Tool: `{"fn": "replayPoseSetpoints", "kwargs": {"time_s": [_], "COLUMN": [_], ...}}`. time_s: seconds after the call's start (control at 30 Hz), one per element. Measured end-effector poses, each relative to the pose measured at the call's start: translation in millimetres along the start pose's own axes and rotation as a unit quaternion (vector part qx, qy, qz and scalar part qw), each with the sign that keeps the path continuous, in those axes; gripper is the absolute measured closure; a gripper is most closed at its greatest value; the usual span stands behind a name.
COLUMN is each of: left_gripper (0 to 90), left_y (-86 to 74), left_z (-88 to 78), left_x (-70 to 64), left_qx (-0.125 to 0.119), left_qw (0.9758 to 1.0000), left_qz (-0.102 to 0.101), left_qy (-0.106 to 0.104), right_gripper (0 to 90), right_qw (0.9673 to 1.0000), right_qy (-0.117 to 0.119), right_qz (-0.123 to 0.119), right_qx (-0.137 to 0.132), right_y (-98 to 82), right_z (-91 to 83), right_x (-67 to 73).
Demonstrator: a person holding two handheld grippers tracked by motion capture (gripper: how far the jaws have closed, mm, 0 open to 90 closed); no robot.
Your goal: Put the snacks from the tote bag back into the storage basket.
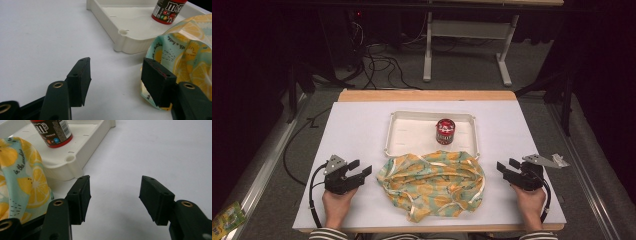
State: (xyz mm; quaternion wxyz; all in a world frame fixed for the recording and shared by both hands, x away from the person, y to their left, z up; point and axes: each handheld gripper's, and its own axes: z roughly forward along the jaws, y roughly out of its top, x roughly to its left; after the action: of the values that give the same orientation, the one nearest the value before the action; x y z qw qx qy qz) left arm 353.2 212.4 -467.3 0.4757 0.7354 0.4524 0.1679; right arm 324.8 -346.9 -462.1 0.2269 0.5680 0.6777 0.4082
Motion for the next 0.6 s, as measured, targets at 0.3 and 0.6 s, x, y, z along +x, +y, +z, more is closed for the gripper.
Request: {"fn": "replayPoseSetpoints", "kwargs": {"time_s": [0.3, 0.6], "left_gripper": [41.1, 41.0], "left_y": [-0.8, -3.1], "left_z": [7.0, 13.8], "left_x": [0.8, 1.9], "left_qx": [0.001, 0.004], "left_qw": [1.0000, 0.9998], "left_qz": [0.002, 0.010], "left_qy": [0.005, 0.014], "right_gripper": [42.6, 42.5], "right_qw": [0.9999, 0.9998], "right_qy": [-0.010, -0.016], "right_qz": [-0.001, -0.007], "right_qx": [0.003, 0.005], "right_y": [-1.5, -3.9], "right_z": [5.8, 13.1], "right_x": [-0.9, -0.5]}}
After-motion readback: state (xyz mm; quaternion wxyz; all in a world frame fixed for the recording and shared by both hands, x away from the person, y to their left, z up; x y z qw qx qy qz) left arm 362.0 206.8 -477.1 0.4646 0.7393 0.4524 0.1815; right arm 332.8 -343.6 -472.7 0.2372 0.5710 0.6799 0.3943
